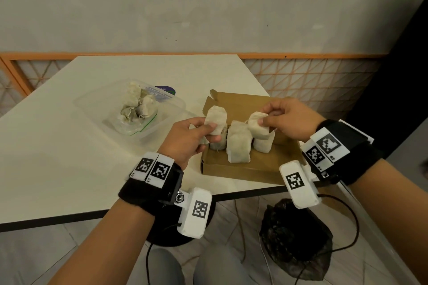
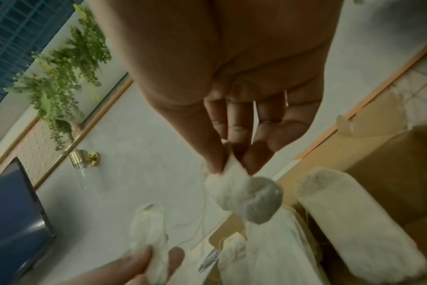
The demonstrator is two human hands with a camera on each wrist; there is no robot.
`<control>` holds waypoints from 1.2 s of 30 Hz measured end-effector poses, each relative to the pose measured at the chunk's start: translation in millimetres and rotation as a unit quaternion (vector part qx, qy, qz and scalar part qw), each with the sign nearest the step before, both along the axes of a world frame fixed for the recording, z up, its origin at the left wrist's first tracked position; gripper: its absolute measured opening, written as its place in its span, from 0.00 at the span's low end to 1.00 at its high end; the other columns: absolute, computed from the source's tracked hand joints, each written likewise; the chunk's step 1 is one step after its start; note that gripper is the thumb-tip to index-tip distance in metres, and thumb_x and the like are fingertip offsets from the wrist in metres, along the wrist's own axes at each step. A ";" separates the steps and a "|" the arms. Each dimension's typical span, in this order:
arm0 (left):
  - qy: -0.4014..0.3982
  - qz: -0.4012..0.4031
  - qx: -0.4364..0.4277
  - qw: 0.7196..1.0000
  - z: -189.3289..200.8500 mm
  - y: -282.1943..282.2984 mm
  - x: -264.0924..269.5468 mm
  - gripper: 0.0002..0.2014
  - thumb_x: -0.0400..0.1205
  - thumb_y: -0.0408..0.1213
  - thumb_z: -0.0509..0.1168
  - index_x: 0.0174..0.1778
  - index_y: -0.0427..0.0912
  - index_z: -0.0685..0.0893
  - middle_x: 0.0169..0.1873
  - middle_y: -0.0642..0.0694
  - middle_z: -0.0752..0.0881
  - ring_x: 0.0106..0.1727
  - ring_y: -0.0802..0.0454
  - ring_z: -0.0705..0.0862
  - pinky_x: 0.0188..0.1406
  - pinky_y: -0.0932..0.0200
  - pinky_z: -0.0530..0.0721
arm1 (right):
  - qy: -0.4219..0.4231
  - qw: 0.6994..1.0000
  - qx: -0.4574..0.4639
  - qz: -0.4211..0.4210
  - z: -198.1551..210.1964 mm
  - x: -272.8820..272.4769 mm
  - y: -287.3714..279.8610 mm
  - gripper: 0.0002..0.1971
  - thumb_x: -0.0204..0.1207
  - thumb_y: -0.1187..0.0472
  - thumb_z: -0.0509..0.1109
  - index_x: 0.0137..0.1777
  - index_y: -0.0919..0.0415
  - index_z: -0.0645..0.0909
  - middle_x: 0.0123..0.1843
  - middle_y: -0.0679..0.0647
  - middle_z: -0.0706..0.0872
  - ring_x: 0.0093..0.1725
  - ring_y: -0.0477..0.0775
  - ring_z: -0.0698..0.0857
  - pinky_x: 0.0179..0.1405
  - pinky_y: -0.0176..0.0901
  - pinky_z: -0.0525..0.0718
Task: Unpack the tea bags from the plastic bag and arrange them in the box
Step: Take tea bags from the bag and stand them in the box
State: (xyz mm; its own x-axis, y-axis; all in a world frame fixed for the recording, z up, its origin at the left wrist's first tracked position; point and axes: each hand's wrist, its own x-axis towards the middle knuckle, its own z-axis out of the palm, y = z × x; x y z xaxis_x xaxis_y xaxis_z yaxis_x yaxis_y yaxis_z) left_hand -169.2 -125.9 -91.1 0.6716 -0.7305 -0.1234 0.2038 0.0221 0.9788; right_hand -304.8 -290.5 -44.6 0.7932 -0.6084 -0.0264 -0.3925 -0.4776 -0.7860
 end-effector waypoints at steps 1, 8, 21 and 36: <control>0.003 0.002 0.000 1.000 0.4 -2.0 -1.0 0.03 0.80 0.32 0.68 0.43 0.43 0.84 0.37 0.49 0.89 0.33 0.60 0.88 0.19 0.71 0.72 | 0.006 1.000 0.014 0.011 1.7 -1.2 -0.1 0.11 0.74 0.65 0.71 0.56 0.63 0.80 0.48 0.60 0.87 0.45 0.52 0.84 0.53 0.47 0.81; -0.009 -0.027 0.010 1.000 -0.6 -14.6 -10.7 0.03 0.82 0.35 0.67 0.47 0.41 0.86 0.29 0.51 0.87 0.29 0.61 0.86 0.18 0.69 0.70 | -0.053 0.988 0.126 0.069 7.9 5.3 13.5 0.05 0.73 0.67 0.71 0.45 0.57 0.82 0.38 0.51 0.86 0.36 0.46 0.83 0.34 0.33 0.82; 0.038 -0.061 -0.007 0.997 -0.1 -10.4 -9.8 0.08 0.85 0.34 0.61 0.52 0.39 0.84 0.40 0.45 0.88 0.34 0.59 0.89 0.18 0.71 0.70 | -0.057 0.991 0.123 -0.016 2.4 36.9 34.0 0.05 0.72 0.60 0.74 0.37 0.52 0.81 0.37 0.48 0.85 0.36 0.42 0.83 0.29 0.31 0.73; 0.065 -0.078 -0.035 0.994 2.1 -11.7 -15.0 0.12 0.88 0.31 0.53 0.62 0.33 0.79 0.45 0.39 0.88 0.33 0.55 0.90 0.16 0.71 0.73 | -0.091 0.988 0.103 -0.077 6.2 40.6 40.6 0.08 0.70 0.56 0.76 0.41 0.61 0.88 0.32 0.49 0.87 0.22 0.37 0.81 0.18 0.26 0.73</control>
State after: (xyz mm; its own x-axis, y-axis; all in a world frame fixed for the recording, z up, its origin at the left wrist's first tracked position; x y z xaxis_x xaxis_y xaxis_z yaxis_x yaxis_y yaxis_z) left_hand -184.2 -137.6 -89.0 0.5321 -0.8340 -0.1458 0.3341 0.0485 0.9413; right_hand -264.3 -249.8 -38.4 0.6954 -0.7181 -0.0280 -0.2912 -0.2459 -0.9245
